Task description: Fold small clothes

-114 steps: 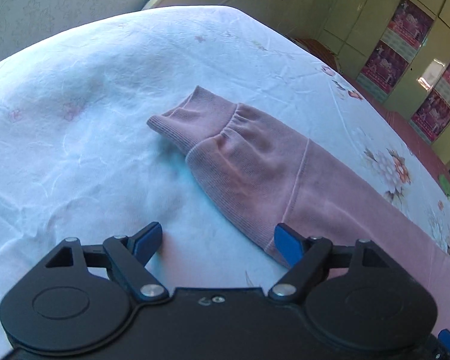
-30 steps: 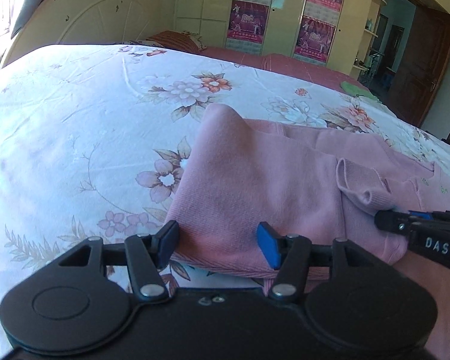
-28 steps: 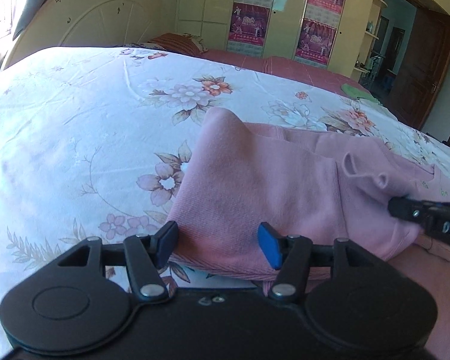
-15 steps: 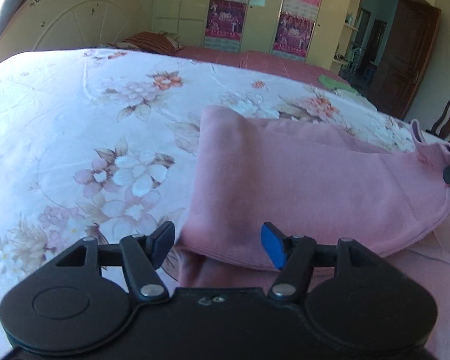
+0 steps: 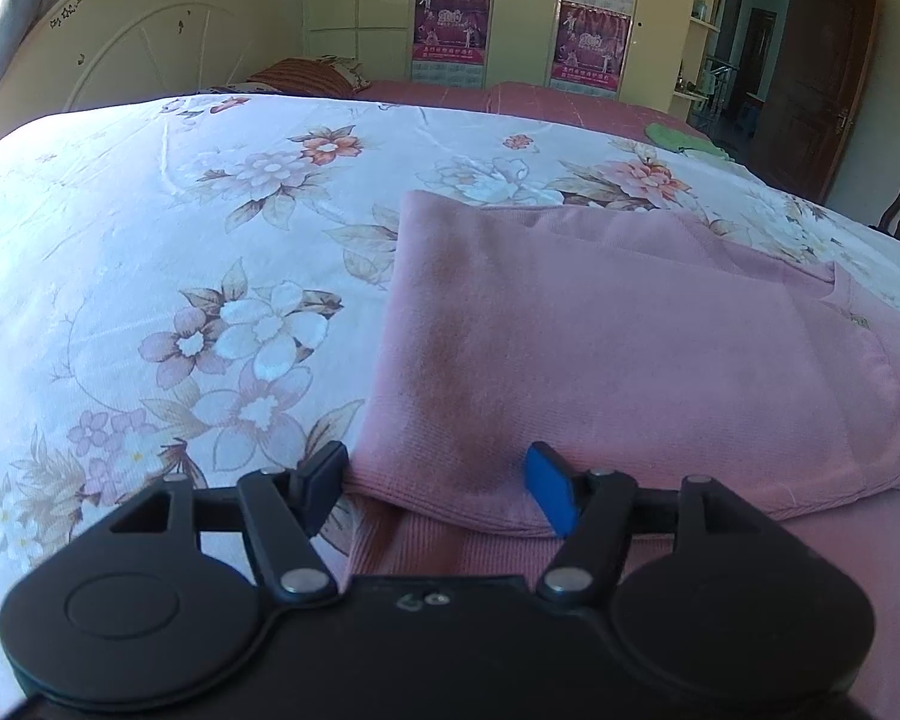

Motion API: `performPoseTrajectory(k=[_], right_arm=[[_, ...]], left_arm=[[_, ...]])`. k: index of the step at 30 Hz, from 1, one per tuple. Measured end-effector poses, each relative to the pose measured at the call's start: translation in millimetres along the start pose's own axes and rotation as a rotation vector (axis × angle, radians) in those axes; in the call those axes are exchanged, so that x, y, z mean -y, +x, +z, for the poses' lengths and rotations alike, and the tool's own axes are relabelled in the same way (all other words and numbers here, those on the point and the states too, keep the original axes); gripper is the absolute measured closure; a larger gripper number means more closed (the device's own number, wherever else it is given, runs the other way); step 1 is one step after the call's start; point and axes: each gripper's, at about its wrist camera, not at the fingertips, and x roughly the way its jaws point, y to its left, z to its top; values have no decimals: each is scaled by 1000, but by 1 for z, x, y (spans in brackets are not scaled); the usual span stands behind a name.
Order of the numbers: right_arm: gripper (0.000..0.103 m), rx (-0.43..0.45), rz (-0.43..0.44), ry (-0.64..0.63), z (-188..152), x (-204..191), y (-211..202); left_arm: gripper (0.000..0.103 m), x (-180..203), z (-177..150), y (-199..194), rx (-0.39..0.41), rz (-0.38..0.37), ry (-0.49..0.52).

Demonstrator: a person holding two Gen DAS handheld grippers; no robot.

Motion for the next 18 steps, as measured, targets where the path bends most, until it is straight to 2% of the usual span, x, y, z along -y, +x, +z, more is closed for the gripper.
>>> performPoseTrajectory(k=[5,7,8,11,14,16,18], right_arm=[[58,-3,25,63,2,14,1],[76,-10,34,65,3,15,4],[92,-14,32,51,3,12,5],[96,41,-3,-41,4,1,-10],[96,101,-56,-100,3,2,-29],[96,38,-93,-78,-3,16,-14],[96,-8,-86,-42,-10,25,-5]], left_arm=[[36,-2,3,0,-8,-4,2],[38,-2,3,1,-6,-5,2],[41,-2,3,1,-3,-5,0],[50,-3,5,-2,0,-3,-19],[48,-3,4,-2,-5,-1,-24],[44,-3,2,1,0,5,-18],[45,-3,2,0,1,5,-10]])
